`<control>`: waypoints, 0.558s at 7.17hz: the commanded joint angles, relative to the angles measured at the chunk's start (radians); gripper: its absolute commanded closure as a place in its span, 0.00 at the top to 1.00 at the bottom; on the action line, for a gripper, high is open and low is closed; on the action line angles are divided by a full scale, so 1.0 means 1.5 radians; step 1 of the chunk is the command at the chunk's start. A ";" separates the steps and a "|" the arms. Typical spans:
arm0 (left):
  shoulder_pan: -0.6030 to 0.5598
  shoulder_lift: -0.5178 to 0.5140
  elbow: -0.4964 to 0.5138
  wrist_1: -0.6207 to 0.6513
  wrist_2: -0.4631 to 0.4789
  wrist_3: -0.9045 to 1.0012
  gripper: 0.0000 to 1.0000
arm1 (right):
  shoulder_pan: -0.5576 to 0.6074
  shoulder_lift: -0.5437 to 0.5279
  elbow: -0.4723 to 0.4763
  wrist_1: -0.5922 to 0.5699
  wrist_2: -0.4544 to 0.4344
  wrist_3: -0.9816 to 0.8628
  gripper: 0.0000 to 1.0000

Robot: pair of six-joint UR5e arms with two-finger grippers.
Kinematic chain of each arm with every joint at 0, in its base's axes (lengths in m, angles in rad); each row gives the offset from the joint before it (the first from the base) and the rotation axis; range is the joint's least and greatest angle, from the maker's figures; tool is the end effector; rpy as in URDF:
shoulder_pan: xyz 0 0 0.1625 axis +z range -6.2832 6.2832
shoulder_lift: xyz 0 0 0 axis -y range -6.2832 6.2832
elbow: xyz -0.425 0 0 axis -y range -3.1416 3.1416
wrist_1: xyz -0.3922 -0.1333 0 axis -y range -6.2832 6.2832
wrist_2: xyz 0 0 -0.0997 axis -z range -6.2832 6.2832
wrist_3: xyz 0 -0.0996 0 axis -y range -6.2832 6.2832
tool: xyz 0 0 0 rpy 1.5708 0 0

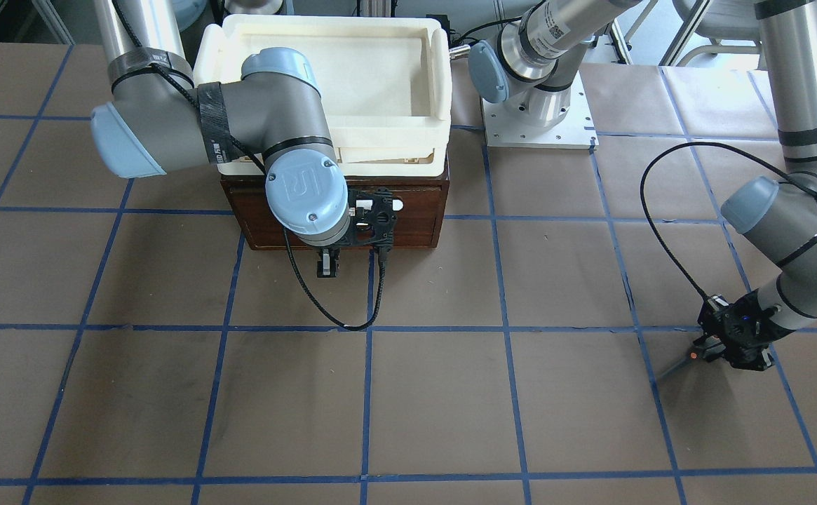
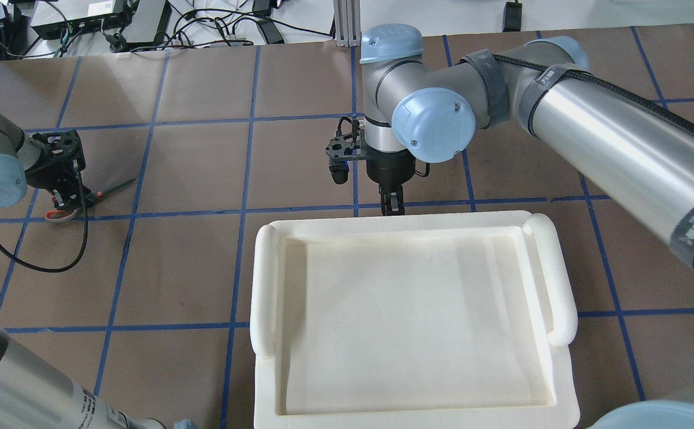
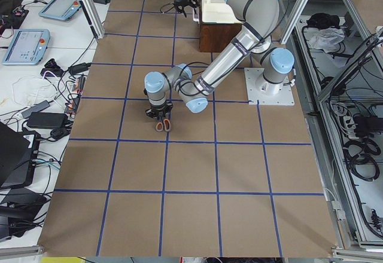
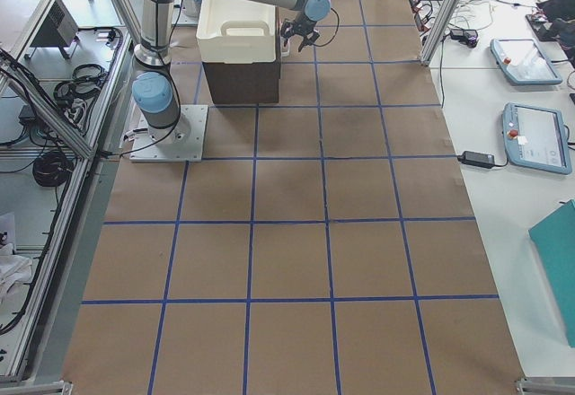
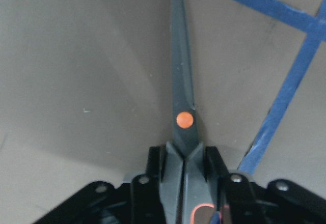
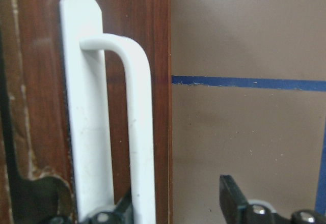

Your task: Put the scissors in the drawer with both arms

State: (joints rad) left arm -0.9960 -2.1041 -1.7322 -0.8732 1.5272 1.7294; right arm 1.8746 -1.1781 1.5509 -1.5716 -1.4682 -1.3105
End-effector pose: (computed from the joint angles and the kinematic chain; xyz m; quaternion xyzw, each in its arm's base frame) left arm 0.2201 -0.5930 0.1782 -0.5457 -0.8377 0.0205 0.0075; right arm 0.3119 -0.5151 0.2838 -0.7024 0.6856 0.1375 0.1332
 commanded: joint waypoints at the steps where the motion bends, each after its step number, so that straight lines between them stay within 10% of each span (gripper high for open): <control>1: -0.001 0.002 0.007 -0.002 -0.003 0.002 0.12 | 0.000 0.000 -0.007 -0.002 -0.017 -0.001 0.37; 4: -0.011 0.030 0.009 -0.010 -0.002 0.001 0.03 | -0.002 0.026 -0.064 -0.002 -0.017 -0.002 0.36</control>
State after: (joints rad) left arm -1.0049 -2.0781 -1.7200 -0.8854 1.5235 1.7305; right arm 1.8731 -1.1610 1.4934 -1.5739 -1.4941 -1.3129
